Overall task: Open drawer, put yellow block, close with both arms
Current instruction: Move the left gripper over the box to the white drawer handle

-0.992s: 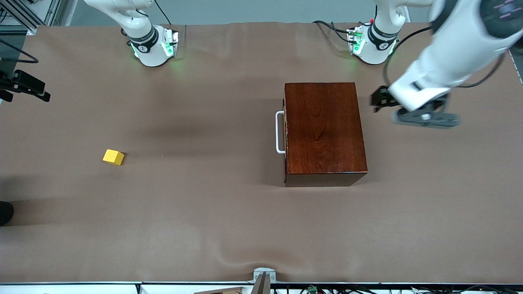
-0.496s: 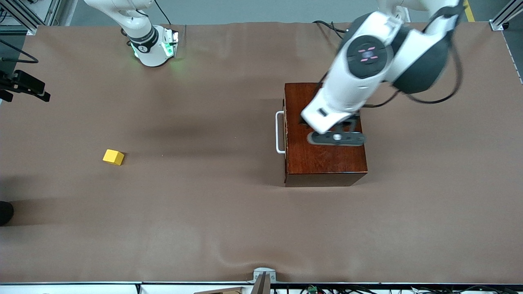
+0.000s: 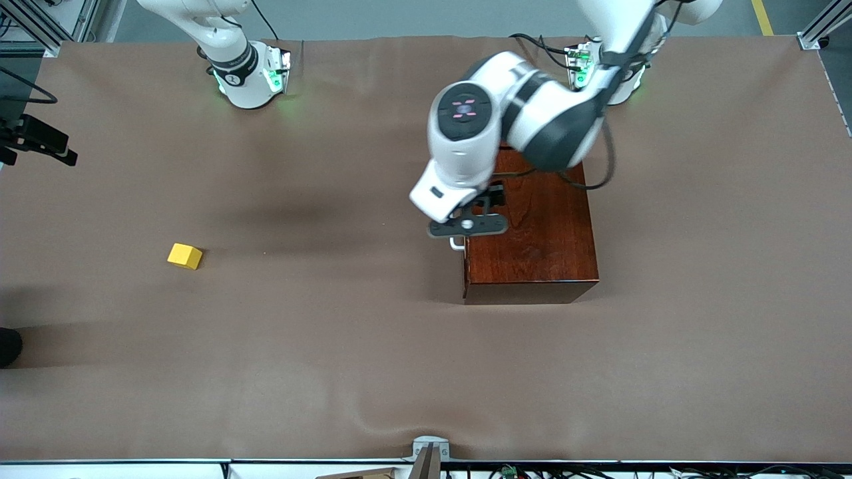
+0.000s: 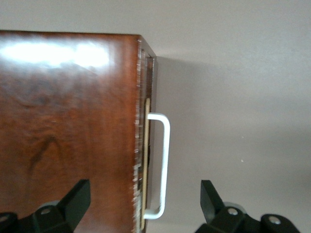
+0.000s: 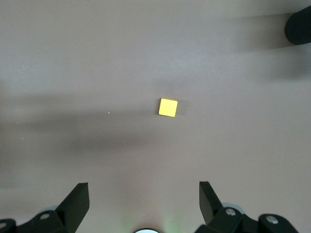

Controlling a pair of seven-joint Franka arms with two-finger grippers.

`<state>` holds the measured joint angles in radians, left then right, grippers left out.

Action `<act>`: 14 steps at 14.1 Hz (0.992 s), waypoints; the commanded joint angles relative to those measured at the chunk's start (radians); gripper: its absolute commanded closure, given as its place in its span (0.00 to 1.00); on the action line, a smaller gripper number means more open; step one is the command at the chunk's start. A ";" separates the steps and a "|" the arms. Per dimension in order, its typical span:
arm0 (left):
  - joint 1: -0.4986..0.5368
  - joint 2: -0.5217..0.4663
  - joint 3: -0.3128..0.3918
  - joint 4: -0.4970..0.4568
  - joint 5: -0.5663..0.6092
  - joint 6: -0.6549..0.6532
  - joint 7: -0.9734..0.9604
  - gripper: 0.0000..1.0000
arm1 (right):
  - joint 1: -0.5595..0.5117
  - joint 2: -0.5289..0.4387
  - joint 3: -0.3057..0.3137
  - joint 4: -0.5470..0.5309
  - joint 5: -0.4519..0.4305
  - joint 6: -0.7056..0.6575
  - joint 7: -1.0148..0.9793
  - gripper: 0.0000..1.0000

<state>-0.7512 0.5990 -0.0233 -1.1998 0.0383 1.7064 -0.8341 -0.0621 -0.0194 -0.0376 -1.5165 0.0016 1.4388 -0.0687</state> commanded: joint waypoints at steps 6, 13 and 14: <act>-0.184 0.140 0.135 0.059 0.029 0.067 -0.099 0.00 | -0.022 -0.010 0.010 -0.011 0.011 0.002 0.017 0.00; -0.207 0.206 0.129 0.051 0.087 0.067 -0.068 0.00 | -0.039 0.021 0.012 -0.008 -0.008 0.014 0.007 0.00; -0.214 0.211 0.129 0.051 0.089 0.065 -0.054 0.00 | -0.041 0.025 0.012 -0.010 -0.008 0.023 0.007 0.00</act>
<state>-0.9467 0.7917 0.0958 -1.1763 0.0988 1.7803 -0.9148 -0.0857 0.0000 -0.0381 -1.5186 0.0010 1.4455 -0.0649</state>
